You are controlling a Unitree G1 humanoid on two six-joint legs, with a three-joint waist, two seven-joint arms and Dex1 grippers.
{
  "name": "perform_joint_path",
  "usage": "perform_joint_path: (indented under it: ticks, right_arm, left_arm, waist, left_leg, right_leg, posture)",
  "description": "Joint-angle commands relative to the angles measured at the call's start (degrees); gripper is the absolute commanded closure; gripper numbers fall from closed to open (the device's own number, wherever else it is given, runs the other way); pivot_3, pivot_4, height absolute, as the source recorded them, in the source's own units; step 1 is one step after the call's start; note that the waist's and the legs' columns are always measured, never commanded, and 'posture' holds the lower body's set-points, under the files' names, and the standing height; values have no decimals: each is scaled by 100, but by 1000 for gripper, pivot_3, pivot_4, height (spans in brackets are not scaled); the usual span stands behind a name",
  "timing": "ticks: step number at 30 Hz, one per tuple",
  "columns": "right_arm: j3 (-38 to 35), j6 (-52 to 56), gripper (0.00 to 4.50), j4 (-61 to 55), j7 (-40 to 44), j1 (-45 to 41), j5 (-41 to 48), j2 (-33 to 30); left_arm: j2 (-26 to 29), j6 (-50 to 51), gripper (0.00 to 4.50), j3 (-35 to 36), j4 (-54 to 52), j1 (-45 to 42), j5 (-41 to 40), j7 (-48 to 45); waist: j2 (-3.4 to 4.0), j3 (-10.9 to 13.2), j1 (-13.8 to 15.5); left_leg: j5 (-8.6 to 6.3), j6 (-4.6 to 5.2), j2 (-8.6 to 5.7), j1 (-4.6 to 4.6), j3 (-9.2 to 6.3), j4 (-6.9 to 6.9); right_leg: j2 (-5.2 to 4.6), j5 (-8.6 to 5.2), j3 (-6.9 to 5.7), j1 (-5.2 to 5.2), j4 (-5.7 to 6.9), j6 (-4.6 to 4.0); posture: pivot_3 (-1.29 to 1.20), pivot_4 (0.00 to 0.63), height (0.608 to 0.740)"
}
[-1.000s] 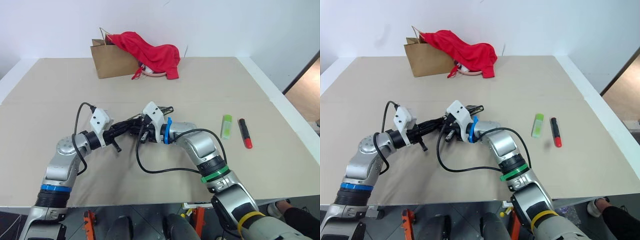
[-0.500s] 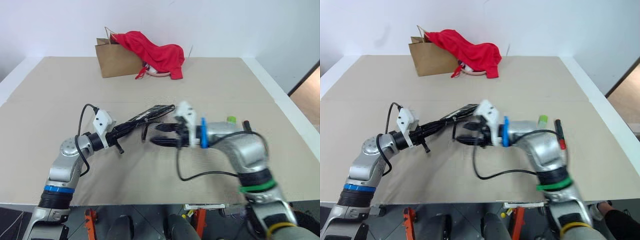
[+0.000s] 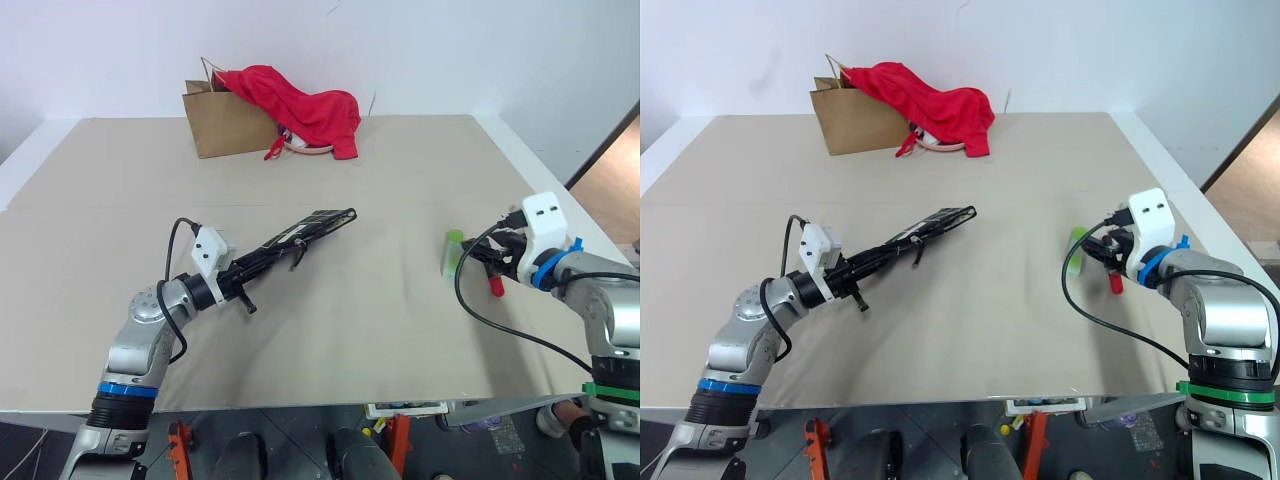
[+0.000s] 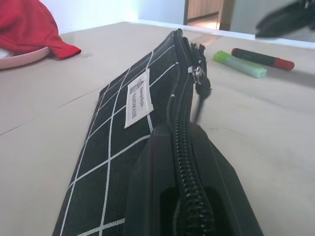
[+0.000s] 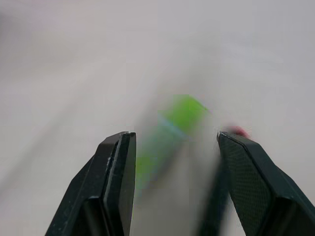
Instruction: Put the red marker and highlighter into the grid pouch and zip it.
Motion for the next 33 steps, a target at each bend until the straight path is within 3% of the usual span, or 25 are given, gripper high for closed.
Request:
perform_joint_path:
  ticks: [1, 22, 24, 29, 33]
  right_arm:
    - [-304, -213, 1618, 169, -377, -101, -107, 37]
    - [48, -650, 1618, 1323, -640, 98, -334, 339]
    - [15, -758, 2006, 1501, -690, 132, -359, 338]
    - [-134, -964, 3987, 1559, -723, 222, -269, 364]
    - [-188, -1008, 3990, 1498, -741, 166, -209, 376]
  left_arm:
    - [-10, -105, 4500, 14, -259, -28, -53, 21]
    - [34, -146, 4500, 74, -156, -33, -53, -29]
    - [46, -155, 4500, 85, -147, -28, -55, -40]
    - [93, -167, 4500, 110, -125, -29, -62, -85]
    - [142, -155, 4500, 101, -103, -59, -66, -140]
  waist:
    - [0, 0, -1]
    - [-1, -2, 0]
    - [-2, -2, 0]
    - [-2, -2, 21]
    - [-2, -2, 19]
  left_leg:
    - [0, 0, 0, 0, 1, -1]
    - [-1, 1, -2, 4, 0, 2]
    - [0, 0, -2, 11, 0, 4]
    - [0, 1, -3, 51, -6, 4]
    - [-1, 1, -4, 49, -1, 2]
  right_leg:
    - [0, 0, 1, 0, 0, 0]
    - [-2, 1, 1, 7, -2, 6]
    - [-2, -1, 0, 15, -4, 12]
    - [-4, -1, -7, 66, -25, 17]
    - [-5, 6, 1, 70, -44, 25]
  posture:
    - [0, 150, 740]
    - [0, 150, 740]
    - [0, 150, 740]
    - [0, 150, 740]
    - [0, 150, 740]
